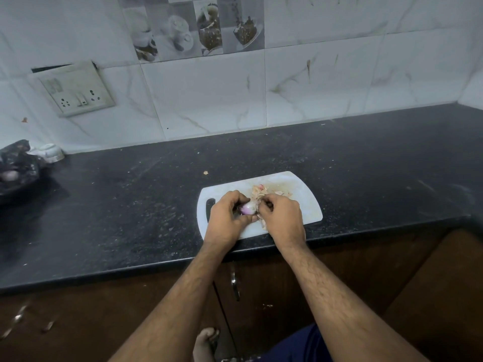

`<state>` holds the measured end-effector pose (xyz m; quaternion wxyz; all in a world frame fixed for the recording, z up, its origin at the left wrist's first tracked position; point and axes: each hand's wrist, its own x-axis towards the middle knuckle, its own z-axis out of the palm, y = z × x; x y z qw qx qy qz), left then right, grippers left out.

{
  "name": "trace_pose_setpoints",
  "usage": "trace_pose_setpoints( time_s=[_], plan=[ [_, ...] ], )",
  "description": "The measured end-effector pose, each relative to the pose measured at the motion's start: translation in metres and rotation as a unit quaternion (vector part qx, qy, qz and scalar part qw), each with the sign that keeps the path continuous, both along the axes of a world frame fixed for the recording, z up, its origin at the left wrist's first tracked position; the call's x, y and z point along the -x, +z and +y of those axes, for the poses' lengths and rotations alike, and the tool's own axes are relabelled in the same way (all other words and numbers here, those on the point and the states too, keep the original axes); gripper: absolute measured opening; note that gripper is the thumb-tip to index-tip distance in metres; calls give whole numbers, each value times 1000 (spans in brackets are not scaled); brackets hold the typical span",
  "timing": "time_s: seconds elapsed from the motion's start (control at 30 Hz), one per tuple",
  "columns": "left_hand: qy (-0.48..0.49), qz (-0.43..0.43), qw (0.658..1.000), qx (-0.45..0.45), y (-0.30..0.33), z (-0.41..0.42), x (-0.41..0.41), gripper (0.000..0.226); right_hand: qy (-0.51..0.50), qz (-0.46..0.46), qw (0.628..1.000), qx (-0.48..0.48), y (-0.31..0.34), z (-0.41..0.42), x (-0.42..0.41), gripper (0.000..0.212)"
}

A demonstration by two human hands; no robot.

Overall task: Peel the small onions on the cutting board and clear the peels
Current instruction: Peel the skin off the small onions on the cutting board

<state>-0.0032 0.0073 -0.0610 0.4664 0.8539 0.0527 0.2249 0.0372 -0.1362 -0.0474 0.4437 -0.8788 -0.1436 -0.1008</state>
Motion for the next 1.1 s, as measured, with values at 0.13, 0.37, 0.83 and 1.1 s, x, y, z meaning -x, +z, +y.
trace_pose_setpoints(
  time_s=[0.13,0.37,0.83,1.1],
  plan=[
    [17,13,1000,9,0,0,0,39,-4,-16,1000,-20,-3,0,-4,21],
    [34,3,999,-7,1,-2,0,33,73,-35,996,-37,-6,-1,-6,25],
    [25,7,1000,-11,3,-3,2,36,-10,-31,999,-44,-9,-1,-10,11],
    [14,-3,1000,19,6,-3,6,47,66,-12,996,63,-2,-1,-7,41]
  ],
)
